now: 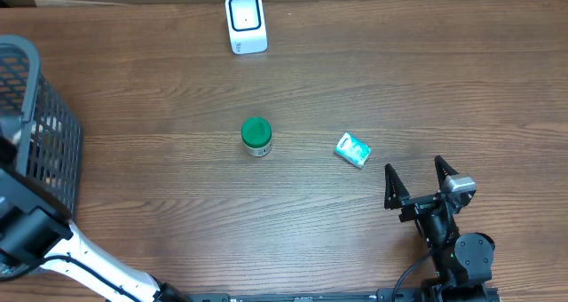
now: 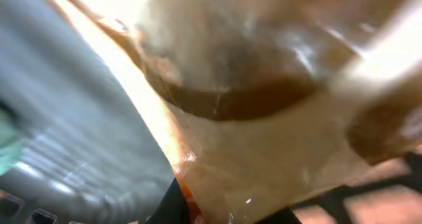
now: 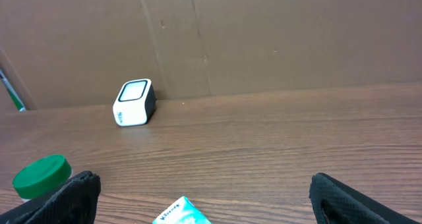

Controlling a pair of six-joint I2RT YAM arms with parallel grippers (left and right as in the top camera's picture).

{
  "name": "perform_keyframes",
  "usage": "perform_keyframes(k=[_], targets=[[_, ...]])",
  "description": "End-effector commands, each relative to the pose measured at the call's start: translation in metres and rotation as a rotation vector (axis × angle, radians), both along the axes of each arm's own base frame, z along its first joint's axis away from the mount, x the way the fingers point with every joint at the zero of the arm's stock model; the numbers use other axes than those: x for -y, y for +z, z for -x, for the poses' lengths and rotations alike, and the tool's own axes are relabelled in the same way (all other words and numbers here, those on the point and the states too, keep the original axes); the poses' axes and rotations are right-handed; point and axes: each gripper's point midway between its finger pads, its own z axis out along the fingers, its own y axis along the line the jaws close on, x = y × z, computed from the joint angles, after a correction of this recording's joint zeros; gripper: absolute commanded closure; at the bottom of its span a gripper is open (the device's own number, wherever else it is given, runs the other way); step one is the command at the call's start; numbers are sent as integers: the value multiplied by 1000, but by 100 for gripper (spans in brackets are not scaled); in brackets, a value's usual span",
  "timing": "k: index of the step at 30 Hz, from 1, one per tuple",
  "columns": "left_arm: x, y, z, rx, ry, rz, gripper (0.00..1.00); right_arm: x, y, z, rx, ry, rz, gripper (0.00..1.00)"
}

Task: Scan the item barcode
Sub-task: 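Reach the left gripper into the basket and grasp a brown-printed bag, then lift the brown-printed bag toward the white scanner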

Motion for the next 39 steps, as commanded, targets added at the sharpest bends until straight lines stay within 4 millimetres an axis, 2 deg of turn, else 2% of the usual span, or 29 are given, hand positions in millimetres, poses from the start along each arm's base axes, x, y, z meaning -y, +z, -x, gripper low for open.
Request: perform_keyframes(k=[1, 5, 10, 14, 18, 27, 31, 33, 39], targets=[[-16, 58, -31, 152, 15, -109, 96, 0, -2, 0, 4, 0, -3, 0], [-10, 116, -58, 317, -10, -159, 96, 0, -2, 0, 4, 0, -3, 0], [11, 191, -84, 548, -61, -209, 96, 0, -2, 0, 4, 0, -3, 0], [35, 248, -89, 702, -113, -261, 96, 0, -2, 0, 4, 0, -3, 0], [57, 288, -81, 785, -152, -321, 96, 0, -2, 0, 4, 0, -3, 0], [108, 332, -68, 899, -242, -331, 96, 0, -2, 0, 4, 0, -3, 0], [149, 349, -65, 948, -345, -317, 96, 0, -2, 0, 4, 0, -3, 0], [175, 354, -64, 965, -425, -302, 96, 0, -2, 0, 4, 0, -3, 0], [241, 350, -63, 953, -612, -215, 96, 0, -2, 0, 4, 0, -3, 0]])
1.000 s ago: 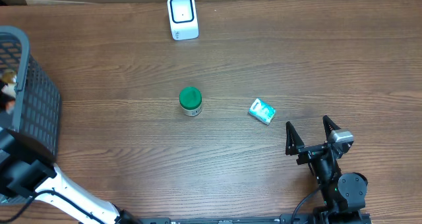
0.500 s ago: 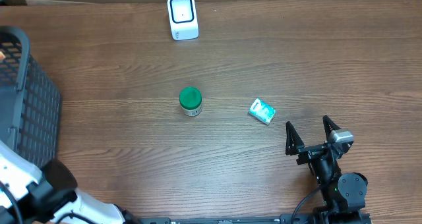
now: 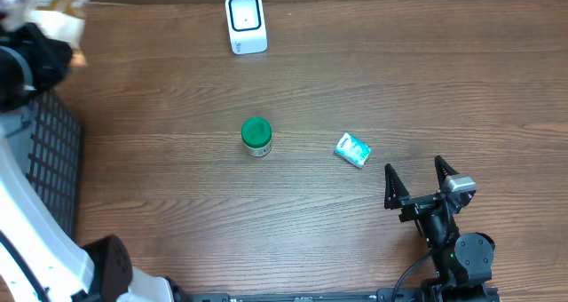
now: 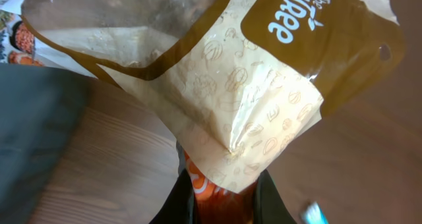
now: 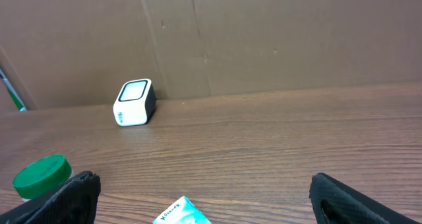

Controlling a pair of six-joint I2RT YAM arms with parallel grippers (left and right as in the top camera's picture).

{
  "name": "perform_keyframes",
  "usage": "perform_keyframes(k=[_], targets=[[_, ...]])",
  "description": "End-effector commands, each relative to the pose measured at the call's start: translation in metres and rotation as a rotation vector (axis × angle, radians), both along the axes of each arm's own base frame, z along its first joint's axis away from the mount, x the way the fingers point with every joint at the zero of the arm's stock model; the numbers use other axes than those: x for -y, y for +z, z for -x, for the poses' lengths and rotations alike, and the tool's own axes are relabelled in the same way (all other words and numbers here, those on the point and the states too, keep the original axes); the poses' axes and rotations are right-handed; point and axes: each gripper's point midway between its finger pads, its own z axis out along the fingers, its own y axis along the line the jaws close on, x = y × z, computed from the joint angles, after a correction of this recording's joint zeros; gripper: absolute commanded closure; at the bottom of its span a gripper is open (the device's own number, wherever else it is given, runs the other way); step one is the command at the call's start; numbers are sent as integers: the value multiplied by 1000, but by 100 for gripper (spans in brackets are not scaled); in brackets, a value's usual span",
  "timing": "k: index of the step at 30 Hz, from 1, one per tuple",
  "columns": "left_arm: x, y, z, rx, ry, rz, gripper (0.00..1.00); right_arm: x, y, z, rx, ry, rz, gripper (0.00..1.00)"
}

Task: Scan the item barcode
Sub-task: 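Lift the brown-printed bag toward the white scanner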

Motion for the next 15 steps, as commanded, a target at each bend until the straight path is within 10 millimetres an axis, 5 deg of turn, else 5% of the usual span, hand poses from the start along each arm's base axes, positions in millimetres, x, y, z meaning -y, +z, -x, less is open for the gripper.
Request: perform_keyframes(k=[1, 15], targets=[[37, 9, 4, 27, -125, -33, 96, 0, -2, 0, 3, 0, -3, 0], [154, -71, 4, -233, -400, -167, 95, 0, -2, 0, 3, 0, -3, 0]])
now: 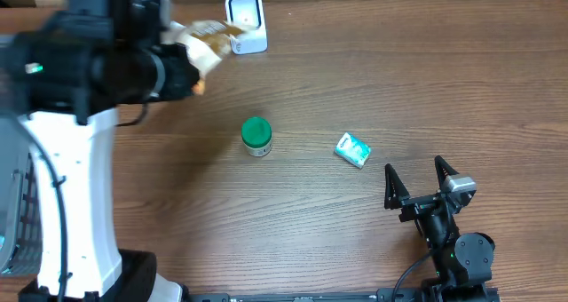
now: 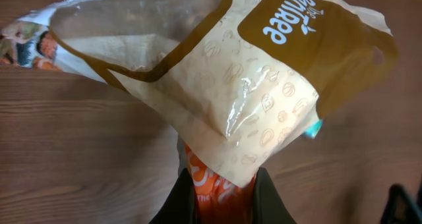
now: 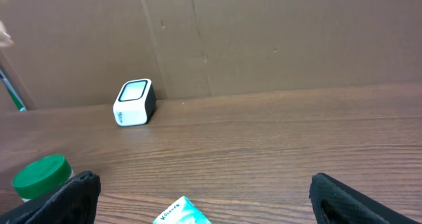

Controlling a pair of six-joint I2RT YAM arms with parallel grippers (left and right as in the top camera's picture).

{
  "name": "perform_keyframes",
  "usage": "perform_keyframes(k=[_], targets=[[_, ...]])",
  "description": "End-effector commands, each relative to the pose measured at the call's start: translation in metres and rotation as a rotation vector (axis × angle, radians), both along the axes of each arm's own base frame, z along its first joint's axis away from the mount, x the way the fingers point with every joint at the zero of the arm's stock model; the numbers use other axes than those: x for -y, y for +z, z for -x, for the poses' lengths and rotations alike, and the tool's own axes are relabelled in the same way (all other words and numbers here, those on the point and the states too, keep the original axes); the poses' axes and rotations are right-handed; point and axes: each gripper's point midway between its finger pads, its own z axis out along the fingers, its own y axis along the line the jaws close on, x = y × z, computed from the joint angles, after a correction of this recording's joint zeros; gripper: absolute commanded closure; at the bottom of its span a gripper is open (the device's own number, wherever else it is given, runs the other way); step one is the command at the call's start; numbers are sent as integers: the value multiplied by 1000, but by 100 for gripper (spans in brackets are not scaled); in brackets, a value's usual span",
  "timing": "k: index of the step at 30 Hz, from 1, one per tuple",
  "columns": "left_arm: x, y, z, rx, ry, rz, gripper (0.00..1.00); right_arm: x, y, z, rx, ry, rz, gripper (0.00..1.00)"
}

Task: Scan the item barcode
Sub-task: 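Lift the brown-printed bag toward the white scanner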

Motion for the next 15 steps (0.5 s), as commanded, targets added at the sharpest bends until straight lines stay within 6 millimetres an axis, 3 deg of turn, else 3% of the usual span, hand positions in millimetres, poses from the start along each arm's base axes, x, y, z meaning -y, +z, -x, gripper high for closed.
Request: perform_keyframes(k=[1, 7, 15], targets=[[15, -21, 1, -28, -3, -105, 95, 0, -2, 0, 3, 0, -4, 0], [41, -56, -3, -58, -74, -187, 95, 0, -2, 0, 3, 0, -4, 0], [-1, -98, 7, -186, 83, -371, 95, 0, -2, 0, 3, 0, -4, 0]])
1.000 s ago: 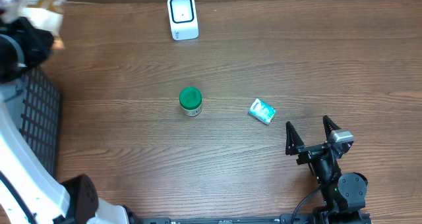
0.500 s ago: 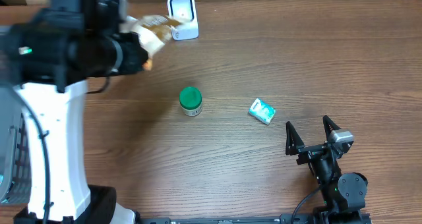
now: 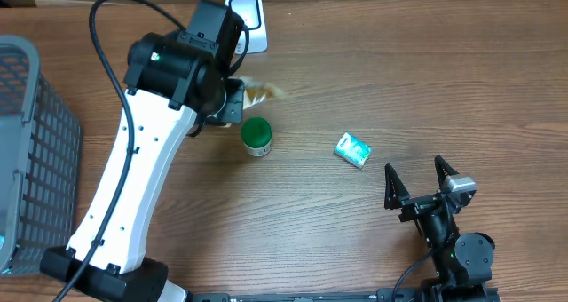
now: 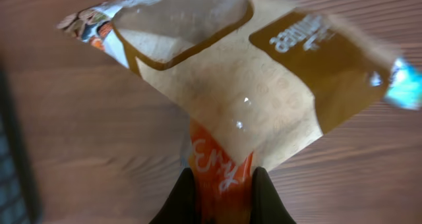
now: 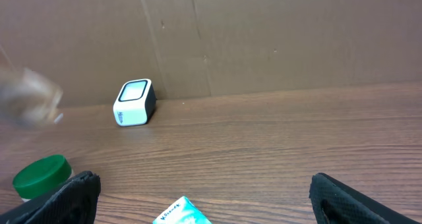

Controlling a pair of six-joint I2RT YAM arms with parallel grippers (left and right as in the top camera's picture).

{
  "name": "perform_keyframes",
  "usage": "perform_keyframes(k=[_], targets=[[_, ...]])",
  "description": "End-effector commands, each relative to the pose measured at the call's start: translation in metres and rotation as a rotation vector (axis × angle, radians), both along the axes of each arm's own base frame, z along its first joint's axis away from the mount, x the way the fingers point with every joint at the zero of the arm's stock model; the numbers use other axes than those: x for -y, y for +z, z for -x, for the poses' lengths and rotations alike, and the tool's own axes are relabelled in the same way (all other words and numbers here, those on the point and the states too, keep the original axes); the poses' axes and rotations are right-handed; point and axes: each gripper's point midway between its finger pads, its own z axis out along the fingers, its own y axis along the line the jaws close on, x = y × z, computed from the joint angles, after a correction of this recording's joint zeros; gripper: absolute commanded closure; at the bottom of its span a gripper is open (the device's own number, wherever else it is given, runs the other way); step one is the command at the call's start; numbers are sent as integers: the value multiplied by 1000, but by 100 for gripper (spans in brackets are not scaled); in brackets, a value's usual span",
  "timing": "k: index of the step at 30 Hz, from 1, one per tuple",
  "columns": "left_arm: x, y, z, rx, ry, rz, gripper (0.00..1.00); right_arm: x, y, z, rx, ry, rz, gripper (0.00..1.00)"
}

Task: Scan the item barcode

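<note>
My left gripper point(image 4: 223, 184) is shut on the orange bottom edge of a tan and brown snack bag point(image 4: 250, 99). Overhead, the bag point(image 3: 264, 91) shows blurred, sticking out from under the left arm just in front of the white scanner point(image 3: 246, 18). The scanner point(image 5: 134, 103) stands at the table's far edge, its dark window facing up and forward. The bag is a blur point(image 5: 30, 99) at the left of the right wrist view. My right gripper point(image 3: 421, 179) rests open near the front right, holding nothing.
A green-lidded jar point(image 3: 256, 135) stands just in front of the left wrist. A teal tissue pack point(image 3: 352, 149) lies right of it, near the right gripper. A grey wire basket point(image 3: 35, 133) stands at the left edge. A cardboard wall point(image 5: 264, 33) backs the table.
The left arm has moved right and toward the front with the bag, from left of the scanner to just in front of it, above the green jar. The right arm has not moved.
The left arm was first down at the basket with the bag close against its camera. Then it held the bag up over the table's far left corner. Then the bag was left of the scanner, and now it hangs in front of the scanner.
</note>
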Motion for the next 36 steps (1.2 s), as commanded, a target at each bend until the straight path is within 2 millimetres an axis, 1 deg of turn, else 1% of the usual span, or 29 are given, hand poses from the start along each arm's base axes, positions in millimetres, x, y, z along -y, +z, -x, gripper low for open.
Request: perform_keyframes(k=[1, 7, 10, 11, 14, 23, 25, 26, 28, 29, 31, 32, 33, 34, 36], targets=[[-27, -10, 1, -4, 107, -100, 95, 0, -2, 0, 3, 0, -4, 0], [-32, -42, 13, -96, 146, -135, 96, 0, -2, 0, 3, 0, -4, 0], [-34, -58, 16, -124, 150, -151, 95, 0, -2, 0, 3, 0, -4, 0], [-38, -66, 16, -127, 171, -171, 96, 0, -2, 0, 3, 0, -4, 0], [-47, -78, 14, -122, 224, -196, 96, 0, -2, 0, 3, 0, -4, 0], [-47, -113, 12, -137, 233, -185, 96, 0, -2, 0, 3, 0, -4, 0], [-44, -118, 11, -137, 231, -168, 94, 0, -2, 0, 3, 0, -4, 0], [-41, -122, 10, -137, 224, -149, 91, 0, -2, 0, 3, 0, -4, 0], [-34, -131, 8, -136, 216, -115, 81, 0, -2, 0, 3, 0, -4, 0], [-32, -135, 7, -135, 206, -105, 70, 0, -2, 0, 3, 0, -4, 0], [-28, -144, 5, -130, 197, -86, 44, 0, -2, 0, 3, 0, -4, 0], [-27, -148, 4, -126, 196, -77, 34, 0, -2, 0, 3, 0, -4, 0], [-26, -152, 3, -120, 196, -71, 27, 0, -2, 0, 3, 0, -4, 0], [-25, -155, 1, -111, 196, -67, 25, 0, -2, 0, 3, 0, -4, 0], [-23, -158, -5, -85, 197, -55, 24, 0, -2, 0, 3, 0, -4, 0]])
